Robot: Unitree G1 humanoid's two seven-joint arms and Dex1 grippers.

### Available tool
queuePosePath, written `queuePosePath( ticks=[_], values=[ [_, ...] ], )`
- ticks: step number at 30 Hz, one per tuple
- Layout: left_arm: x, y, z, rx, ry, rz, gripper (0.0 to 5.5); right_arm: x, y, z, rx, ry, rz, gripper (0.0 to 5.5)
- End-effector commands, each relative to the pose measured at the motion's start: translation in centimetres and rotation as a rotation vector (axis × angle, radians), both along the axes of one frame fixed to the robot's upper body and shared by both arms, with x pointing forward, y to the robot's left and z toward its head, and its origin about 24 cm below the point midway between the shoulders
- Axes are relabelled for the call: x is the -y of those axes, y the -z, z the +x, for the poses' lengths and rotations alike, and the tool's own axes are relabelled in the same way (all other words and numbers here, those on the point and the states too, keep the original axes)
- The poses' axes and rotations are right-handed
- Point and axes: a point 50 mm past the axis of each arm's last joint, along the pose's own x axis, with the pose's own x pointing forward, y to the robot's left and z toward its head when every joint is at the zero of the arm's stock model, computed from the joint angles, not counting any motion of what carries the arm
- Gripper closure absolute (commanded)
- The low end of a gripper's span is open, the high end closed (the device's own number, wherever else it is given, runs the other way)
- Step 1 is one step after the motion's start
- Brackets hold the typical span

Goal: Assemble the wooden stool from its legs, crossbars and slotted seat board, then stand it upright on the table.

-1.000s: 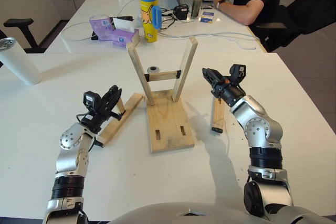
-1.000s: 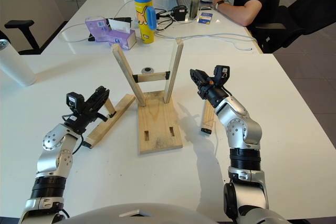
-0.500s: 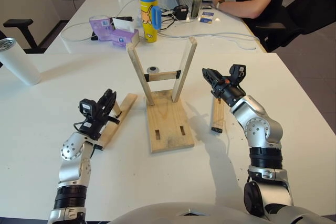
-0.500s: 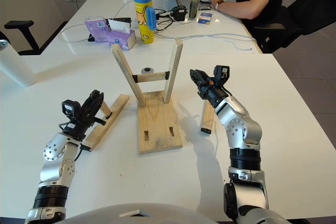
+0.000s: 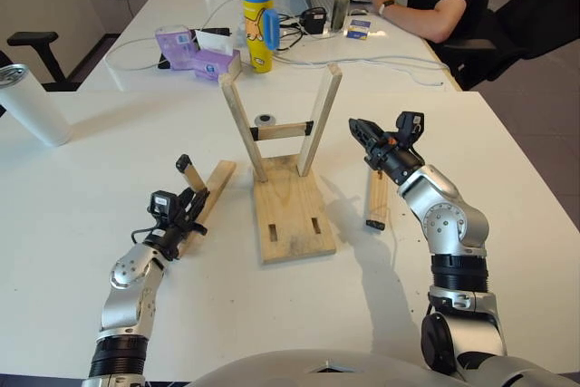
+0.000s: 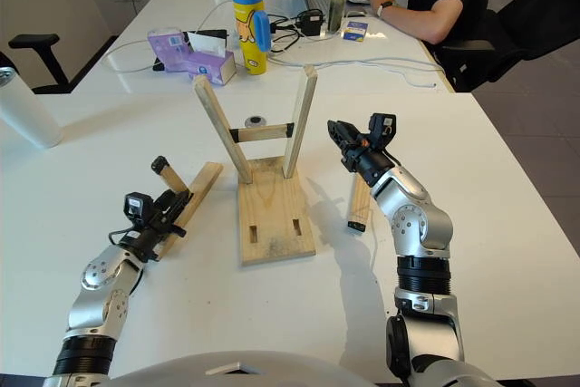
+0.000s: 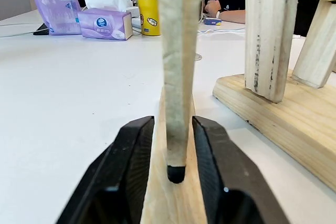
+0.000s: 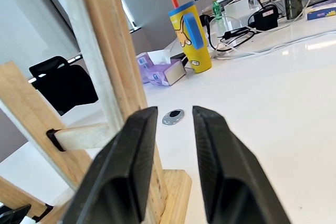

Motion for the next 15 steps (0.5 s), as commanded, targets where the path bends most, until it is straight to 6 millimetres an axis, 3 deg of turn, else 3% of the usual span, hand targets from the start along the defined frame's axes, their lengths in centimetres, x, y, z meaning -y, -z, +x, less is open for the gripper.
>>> queuePosePath(
  ticks=[1, 9, 15],
  values=[
    [-0.5, -2.5, 1.1, 0.062, -0.022, 0.046, 3.51, 0.0, -0.2, -0.1, 0.004, 0.001, -0.005, 4.28],
    [0.7, -8.4, 2.5, 0.232, -0.001, 0.043, 3.51, 0.0, -0.1, -0.1, 0.001, 0.007, -0.001, 4.28],
    [1.6, -13.9, 3.7, 0.377, 0.007, -0.028, 3.51, -0.1, 0.1, -0.3, -0.002, 0.010, 0.002, 4.28]
  ],
)
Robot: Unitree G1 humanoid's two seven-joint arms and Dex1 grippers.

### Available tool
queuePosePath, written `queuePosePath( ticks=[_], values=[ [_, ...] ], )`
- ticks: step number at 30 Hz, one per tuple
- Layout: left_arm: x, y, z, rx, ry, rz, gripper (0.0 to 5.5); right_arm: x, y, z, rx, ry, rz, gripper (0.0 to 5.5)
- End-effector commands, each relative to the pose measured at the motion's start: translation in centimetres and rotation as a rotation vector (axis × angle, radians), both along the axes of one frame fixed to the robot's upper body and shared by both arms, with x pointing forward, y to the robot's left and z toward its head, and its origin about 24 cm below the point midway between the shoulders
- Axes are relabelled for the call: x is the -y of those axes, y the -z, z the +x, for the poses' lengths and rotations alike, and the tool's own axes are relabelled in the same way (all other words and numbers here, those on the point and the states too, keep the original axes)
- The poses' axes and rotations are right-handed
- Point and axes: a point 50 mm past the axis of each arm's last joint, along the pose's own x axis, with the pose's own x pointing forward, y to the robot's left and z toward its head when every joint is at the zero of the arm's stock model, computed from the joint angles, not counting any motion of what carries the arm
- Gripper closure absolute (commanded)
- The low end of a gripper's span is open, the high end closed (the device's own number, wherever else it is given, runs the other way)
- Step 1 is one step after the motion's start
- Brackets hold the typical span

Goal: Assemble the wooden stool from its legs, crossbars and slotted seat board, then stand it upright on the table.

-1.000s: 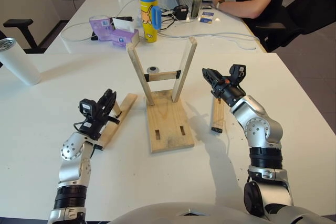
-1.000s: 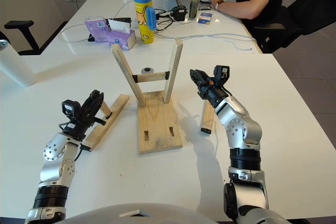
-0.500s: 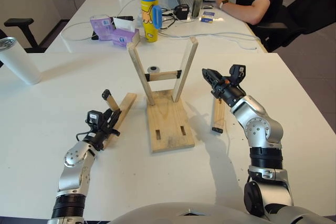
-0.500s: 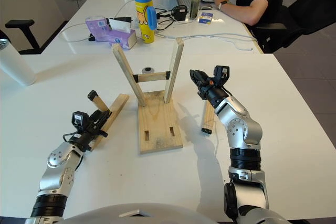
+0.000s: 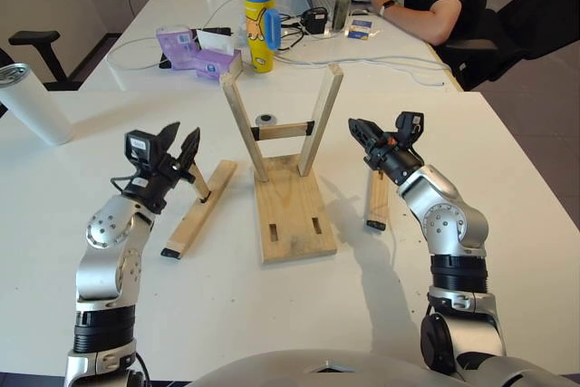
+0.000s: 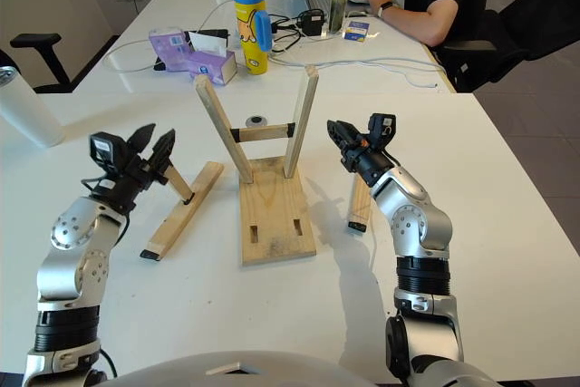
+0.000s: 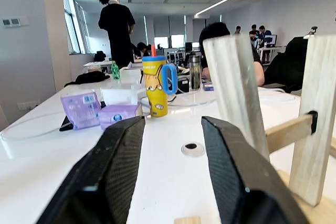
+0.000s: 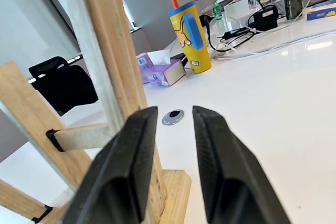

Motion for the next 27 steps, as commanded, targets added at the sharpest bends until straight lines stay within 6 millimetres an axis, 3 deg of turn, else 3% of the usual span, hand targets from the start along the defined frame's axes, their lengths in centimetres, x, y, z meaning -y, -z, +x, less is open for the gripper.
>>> queuePosePath(
  ticks=[1, 4, 8, 17, 18, 20, 21, 24, 26, 27],
  values=[
    [0.5, -4.3, 1.0, 0.104, 0.015, -0.045, 3.51, -0.1, 0.1, -0.3, -0.002, 0.009, 0.002, 4.28],
    [0.9, -7.0, 1.5, 0.157, 0.029, -0.100, 3.51, -0.1, 0.1, -0.3, -0.002, 0.009, 0.005, 4.28],
    [1.0, -8.6, 2.2, 0.174, 0.010, -0.074, 3.80, -0.2, 0.1, -0.3, -0.002, 0.012, 0.009, 4.28],
    [1.2, -7.3, 2.9, 0.092, -0.002, -0.063, 5.22, -0.2, 0.3, -0.4, -0.004, 0.024, 0.016, 4.28],
    [1.3, -6.7, 2.9, 0.061, 0.005, -0.064, 5.39, -0.2, 0.3, -0.4, -0.003, 0.024, 0.017, 4.28],
    [2.1, -2.0, 2.7, -0.135, 0.045, 0.029, 5.39, -0.1, 0.3, -0.5, -0.003, 0.026, 0.018, 4.28],
    [1.9, 1.2, 2.6, -0.261, 0.035, 0.071, 5.39, -0.1, 0.3, -0.5, -0.002, 0.029, 0.019, 4.28],
    [0.5, 8.2, 1.4, -0.514, -0.016, 0.183, 5.39, 0.1, 0.2, -0.5, 0.000, 0.031, 0.020, 4.28],
    [-0.4, 10.8, 0.3, -0.593, -0.033, 0.252, 5.39, 0.1, 0.0, -0.3, 0.003, 0.029, 0.021, 4.28],
    [-0.6, 10.8, 0.4, -0.587, -0.043, 0.240, 5.39, 0.1, -0.1, -0.2, 0.004, 0.029, 0.021, 4.28]
  ],
)
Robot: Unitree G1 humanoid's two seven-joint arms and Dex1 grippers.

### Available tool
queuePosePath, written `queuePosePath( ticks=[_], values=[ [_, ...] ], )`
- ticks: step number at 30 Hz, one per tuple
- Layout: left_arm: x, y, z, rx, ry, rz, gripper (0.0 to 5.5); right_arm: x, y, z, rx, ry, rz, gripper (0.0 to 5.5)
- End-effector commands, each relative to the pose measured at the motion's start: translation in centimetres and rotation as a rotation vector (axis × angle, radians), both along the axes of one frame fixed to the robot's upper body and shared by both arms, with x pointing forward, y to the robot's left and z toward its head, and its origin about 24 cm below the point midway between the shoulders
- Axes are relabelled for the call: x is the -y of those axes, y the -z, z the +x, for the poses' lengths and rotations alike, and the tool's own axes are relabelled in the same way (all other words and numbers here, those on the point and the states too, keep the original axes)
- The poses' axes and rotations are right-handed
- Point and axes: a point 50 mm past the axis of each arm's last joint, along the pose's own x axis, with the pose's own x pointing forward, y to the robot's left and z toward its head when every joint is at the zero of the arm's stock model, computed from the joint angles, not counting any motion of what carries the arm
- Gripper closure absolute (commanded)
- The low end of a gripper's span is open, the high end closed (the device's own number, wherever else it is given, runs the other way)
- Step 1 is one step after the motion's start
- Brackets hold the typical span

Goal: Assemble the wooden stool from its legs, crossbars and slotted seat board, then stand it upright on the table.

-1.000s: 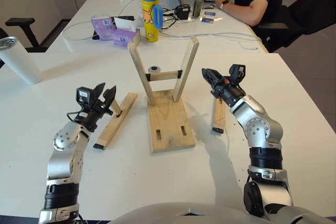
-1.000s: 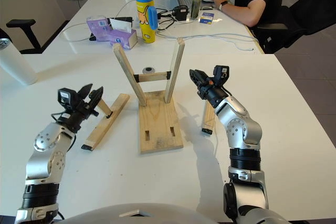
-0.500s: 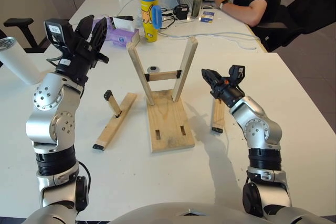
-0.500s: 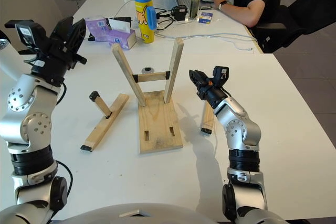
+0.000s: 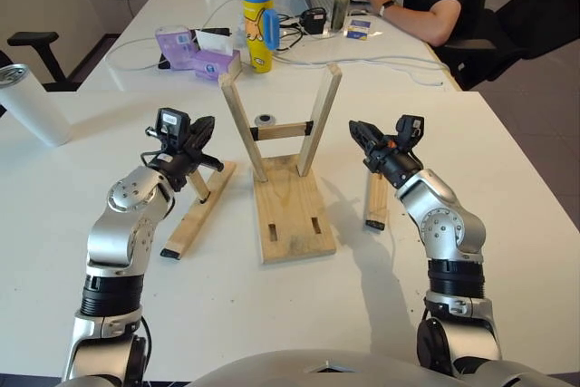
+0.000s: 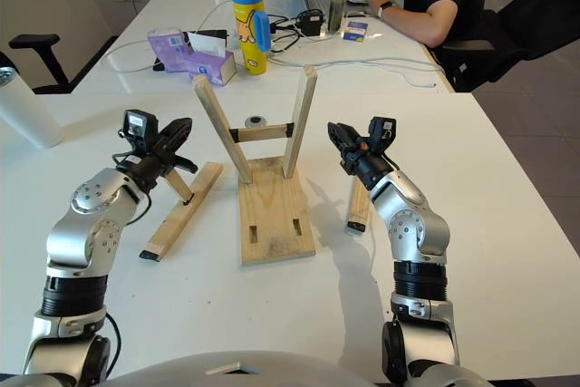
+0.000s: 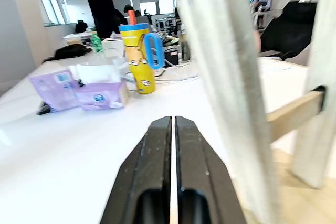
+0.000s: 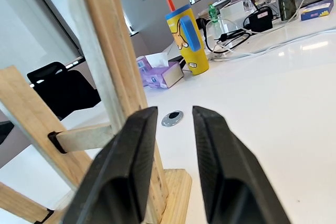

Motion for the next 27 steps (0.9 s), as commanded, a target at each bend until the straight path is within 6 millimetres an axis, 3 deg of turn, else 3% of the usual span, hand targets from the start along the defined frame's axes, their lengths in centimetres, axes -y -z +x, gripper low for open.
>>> queuePosePath(
  ticks=[1, 9, 13, 15, 17, 18, 20, 22, 24, 27],
  values=[
    [-2.0, 8.2, -2.2, -0.339, -0.075, 0.060, 5.39, 0.3, -0.4, 0.2, 0.004, 0.008, 0.002, 4.28],
    [0.0, -1.0, 0.0, 0.008, -0.011, -0.083, 5.39, 0.1, -0.1, 0.2, -0.001, 0.006, 0.003, 4.28],
    [-2.4, -6.3, 0.4, 0.212, -0.125, -0.179, 5.39, 0.1, 0.0, 0.0, -0.004, 0.012, 0.006, 4.28],
    [-4.0, -5.5, 0.5, 0.148, -0.169, -0.167, 5.39, 0.1, 0.1, -0.1, -0.004, 0.014, 0.007, 4.28],
    [-4.4, -2.9, -0.2, 0.006, -0.147, -0.148, 5.39, 0.1, 0.1, -0.1, -0.004, 0.014, 0.007, 4.28],
    [-3.7, -1.7, -1.1, -0.067, -0.066, -0.176, 5.39, 0.1, 0.1, -0.1, -0.003, 0.017, 0.007, 4.28],
    [-0.9, 0.1, -4.4, -0.197, 0.273, -0.267, 5.39, 0.3, 0.1, -0.2, -0.004, 0.024, 0.008, 4.28],
    [0.9, 1.5, -7.5, -0.318, 0.506, -0.196, 5.39, 0.3, 0.2, -0.2, -0.007, 0.024, 0.006, 4.28],
    [1.4, 2.6, -8.8, -0.397, 0.589, -0.080, 5.39, 0.3, 0.2, -0.3, -0.007, 0.024, 0.005, 4.28],
    [1.7, 2.6, -9.4, -0.434, 0.642, -0.040, 5.01, 0.3, 0.2, -0.2, -0.008, 0.024, 0.004, 4.28]
  ],
)
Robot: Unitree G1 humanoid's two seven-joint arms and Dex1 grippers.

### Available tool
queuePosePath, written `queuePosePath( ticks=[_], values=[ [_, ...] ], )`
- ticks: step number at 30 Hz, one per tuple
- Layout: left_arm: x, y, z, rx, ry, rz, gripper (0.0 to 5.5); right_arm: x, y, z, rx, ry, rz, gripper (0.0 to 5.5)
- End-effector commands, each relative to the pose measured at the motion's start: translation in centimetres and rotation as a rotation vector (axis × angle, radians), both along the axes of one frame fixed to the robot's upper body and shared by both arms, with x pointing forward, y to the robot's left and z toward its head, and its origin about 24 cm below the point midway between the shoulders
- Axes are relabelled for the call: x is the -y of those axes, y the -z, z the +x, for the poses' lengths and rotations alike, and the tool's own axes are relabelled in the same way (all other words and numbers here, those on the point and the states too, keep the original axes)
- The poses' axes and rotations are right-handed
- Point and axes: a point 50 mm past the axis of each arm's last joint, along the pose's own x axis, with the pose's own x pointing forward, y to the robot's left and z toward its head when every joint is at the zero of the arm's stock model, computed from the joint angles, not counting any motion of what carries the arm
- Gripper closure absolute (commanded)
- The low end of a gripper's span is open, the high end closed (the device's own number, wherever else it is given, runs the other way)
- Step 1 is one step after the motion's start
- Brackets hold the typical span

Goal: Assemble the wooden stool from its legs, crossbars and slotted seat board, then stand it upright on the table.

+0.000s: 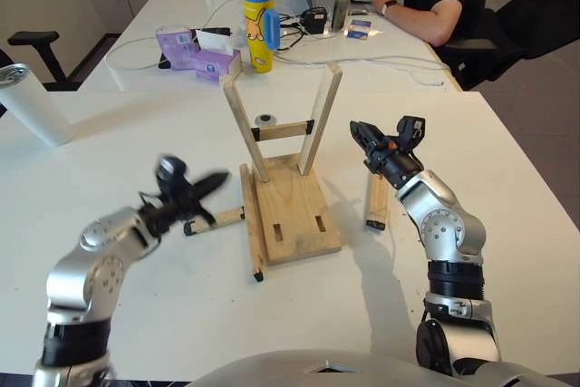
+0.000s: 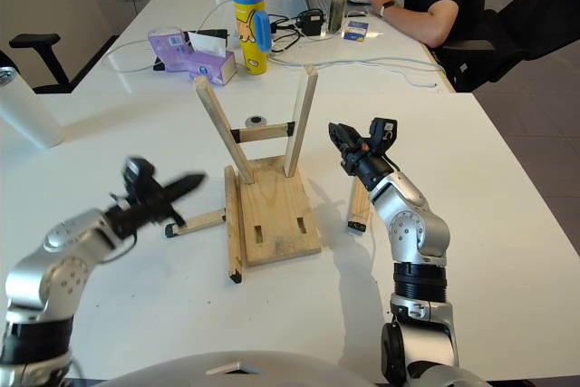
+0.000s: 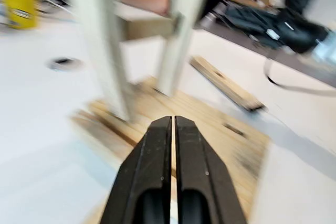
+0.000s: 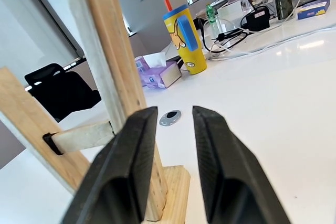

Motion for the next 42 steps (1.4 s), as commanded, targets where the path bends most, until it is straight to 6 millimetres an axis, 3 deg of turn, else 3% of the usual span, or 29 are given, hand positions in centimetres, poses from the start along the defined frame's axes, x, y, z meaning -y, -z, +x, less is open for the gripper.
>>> queuePosePath(
  ticks=[1, 7, 14, 18, 23, 28, 36, 42],
  values=[
    [0.3, -0.3, -0.9, -0.034, 0.081, 0.059, 4.85, 0.1, 0.0, -0.1, 0.000, 0.008, -0.004, 4.28],
    [0.9, 1.3, -1.4, -0.126, 0.050, 0.117, 3.99, 0.1, 0.0, -0.1, 0.000, 0.008, -0.006, 4.28],
    [2.0, 2.3, -0.1, -0.202, -0.146, 0.109, 2.99, -0.1, -0.1, 0.0, 0.001, 0.001, -0.005, 4.28],
    [3.0, 2.7, 0.0, -0.245, -0.189, 0.132, 2.99, -0.2, -0.1, -0.1, 0.001, -0.001, -0.004, 4.28],
    [3.8, 1.9, 0.1, -0.176, -0.196, 0.216, 2.99, -0.2, -0.1, -0.1, 0.000, 0.000, -0.002, 4.28],
    [3.3, 2.8, 0.0, -0.149, -0.192, 0.363, 2.99, -0.2, -0.1, -0.2, 0.001, 0.004, 0.003, 4.28],
    [3.3, 2.9, -0.1, -0.136, -0.147, 0.393, 2.99, -0.2, 0.0, -0.3, 0.002, 0.014, 0.008, 4.28],
    [2.1, 3.9, -0.2, -0.177, -0.126, 0.412, 3.79, -0.1, 0.1, -0.3, 0.002, 0.022, 0.012, 4.28]
  ],
)
